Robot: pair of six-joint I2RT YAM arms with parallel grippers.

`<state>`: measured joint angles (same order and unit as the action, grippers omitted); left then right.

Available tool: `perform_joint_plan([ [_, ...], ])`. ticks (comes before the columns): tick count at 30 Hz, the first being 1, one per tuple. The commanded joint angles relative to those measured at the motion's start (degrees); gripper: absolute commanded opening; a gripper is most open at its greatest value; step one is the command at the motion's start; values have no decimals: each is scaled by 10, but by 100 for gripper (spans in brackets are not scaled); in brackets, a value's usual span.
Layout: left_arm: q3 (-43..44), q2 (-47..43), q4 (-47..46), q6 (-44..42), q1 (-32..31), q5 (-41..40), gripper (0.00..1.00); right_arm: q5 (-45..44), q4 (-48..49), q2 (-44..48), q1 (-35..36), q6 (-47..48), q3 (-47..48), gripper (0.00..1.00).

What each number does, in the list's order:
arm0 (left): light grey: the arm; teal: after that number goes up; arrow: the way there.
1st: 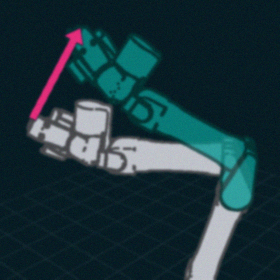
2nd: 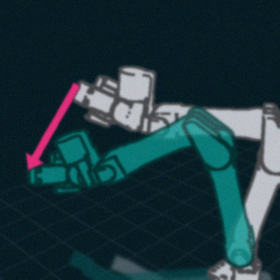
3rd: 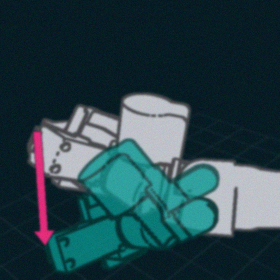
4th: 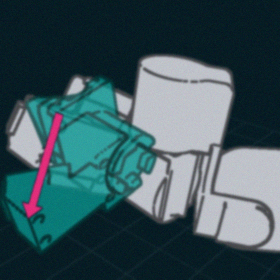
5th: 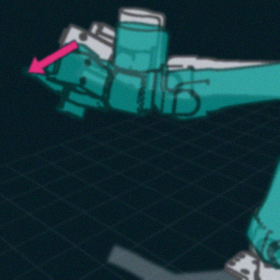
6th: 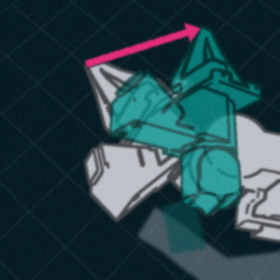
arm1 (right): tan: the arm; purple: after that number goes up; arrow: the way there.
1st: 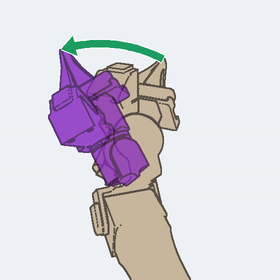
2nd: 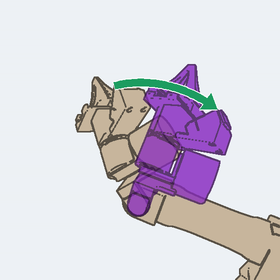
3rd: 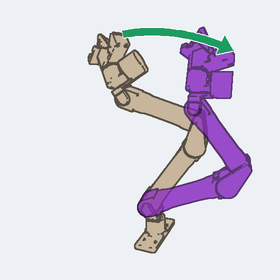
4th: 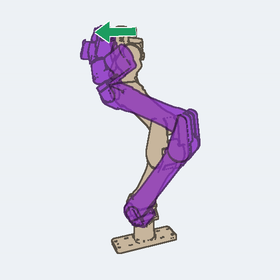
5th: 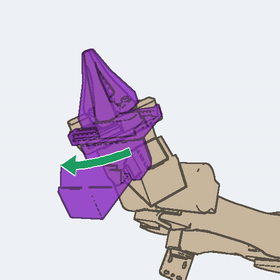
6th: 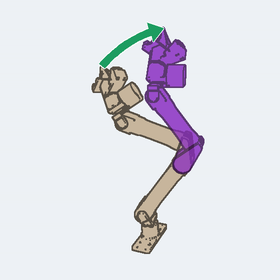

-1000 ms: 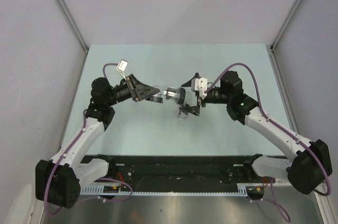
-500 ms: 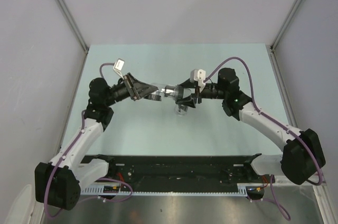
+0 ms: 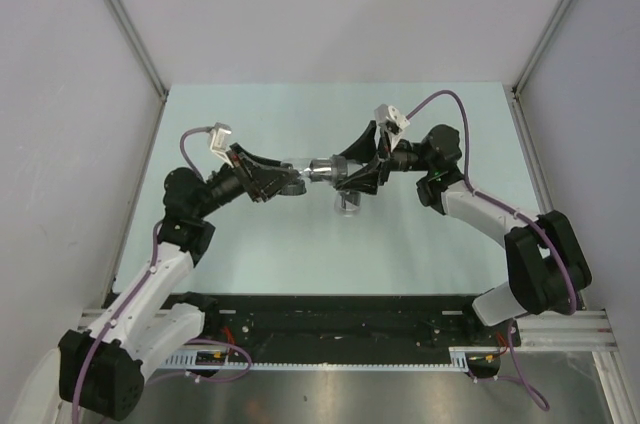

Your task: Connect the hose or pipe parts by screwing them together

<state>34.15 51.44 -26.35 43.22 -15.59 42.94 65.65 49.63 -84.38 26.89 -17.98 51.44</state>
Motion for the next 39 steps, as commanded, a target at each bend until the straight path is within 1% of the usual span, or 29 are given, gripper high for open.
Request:
perform_joint_plan([
  [1,-27,-20,-8,-213,-58,-16,0,-26,177,0,8,-220,30,0],
  [3,-27,-24,-29,-229,-66,-26,0,-25,176,-10,8,-235,31,0],
  [7,-27,-20,-42,-256,-68,-55,0,-28,168,-24,8,-269,30,0],
  [12,-31,-13,-50,-254,-68,-58,0,-32,155,-32,1,-275,29,0],
  [15,-42,-23,-51,-249,-66,-83,0,-36,142,-33,-10,-266,29,0],
  [16,-43,-24,-51,-234,-65,-88,0,-42,124,-31,-12,-258,29,0],
  [18,-41,-23,-50,-214,-57,-88,0,-56,90,-25,-24,-226,29,8],
  [19,-38,-21,-50,-191,-53,-89,0,-67,60,-21,-28,-213,29,13],
  [20,-37,-20,-50,-178,-45,-88,0,-74,43,-11,-32,-195,29,28],
  [21,-37,-18,-49,-167,-41,-87,0,-84,21,-4,-36,-176,29,40],
  [22,-37,-18,-48,-149,-37,-90,0,-109,-24,5,-46,-138,29,53],
  [23,-38,-17,-44,-142,-27,-98,0,-123,-45,23,-50,-118,29,77],
  [24,-40,-16,-42,-133,-22,-102,0,-141,-68,34,-55,-103,29,94],
  [25,-42,-15,-41,-118,-15,-106,0,-178,-110,43,-64,-72,29,100],
  [29,-40,15,-20,-98,13,-129,0,-216,-171,77,-85,-57,30,100],
  [32,-37,44,-17,-81,21,-136,0,-256,-228,92,-91,-67,31,100],
  [33,-34,69,-17,-71,21,-137,0,-284,-255,95,-90,-73,31,100],
  [37,5,146,-18,-50,21,-113,0,-335,-335,97,-91,-80,45,100],
  [39,31,204,-18,-39,21,-102,0,-351,-367,104,-91,-87,51,100],
])
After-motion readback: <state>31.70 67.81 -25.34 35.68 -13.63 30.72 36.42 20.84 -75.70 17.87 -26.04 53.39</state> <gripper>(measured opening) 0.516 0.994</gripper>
